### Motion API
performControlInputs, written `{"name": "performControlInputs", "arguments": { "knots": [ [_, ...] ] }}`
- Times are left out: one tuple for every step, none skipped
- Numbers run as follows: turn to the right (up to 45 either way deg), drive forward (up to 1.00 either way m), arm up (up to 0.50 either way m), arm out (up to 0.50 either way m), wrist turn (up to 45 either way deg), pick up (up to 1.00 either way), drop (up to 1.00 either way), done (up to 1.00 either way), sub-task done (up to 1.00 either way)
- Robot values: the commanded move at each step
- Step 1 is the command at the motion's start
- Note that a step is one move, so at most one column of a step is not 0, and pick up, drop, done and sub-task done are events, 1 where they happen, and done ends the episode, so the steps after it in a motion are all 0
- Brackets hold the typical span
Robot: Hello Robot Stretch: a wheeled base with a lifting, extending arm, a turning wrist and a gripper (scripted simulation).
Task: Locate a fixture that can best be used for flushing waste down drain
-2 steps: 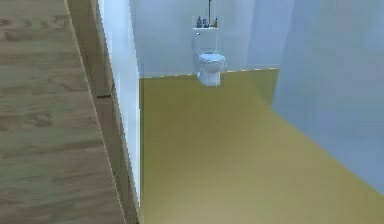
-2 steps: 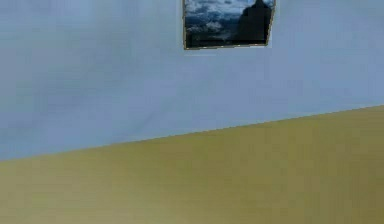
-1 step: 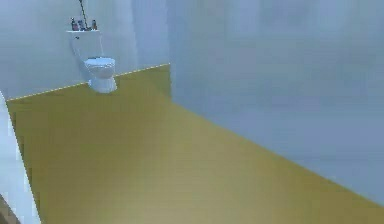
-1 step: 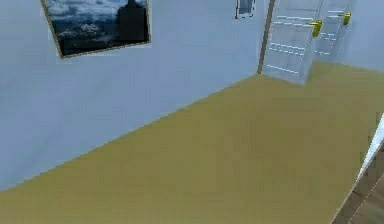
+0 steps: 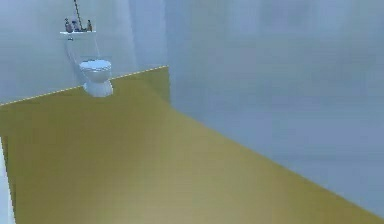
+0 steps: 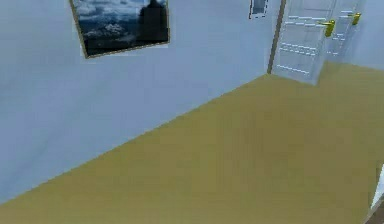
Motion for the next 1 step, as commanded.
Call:
{"name": "performControlInputs", "arguments": {
  "knots": [
    [45.0,0.0,0.0,0.0,0.0,0.0,0.0,0.0,0.0]
  ]
}}
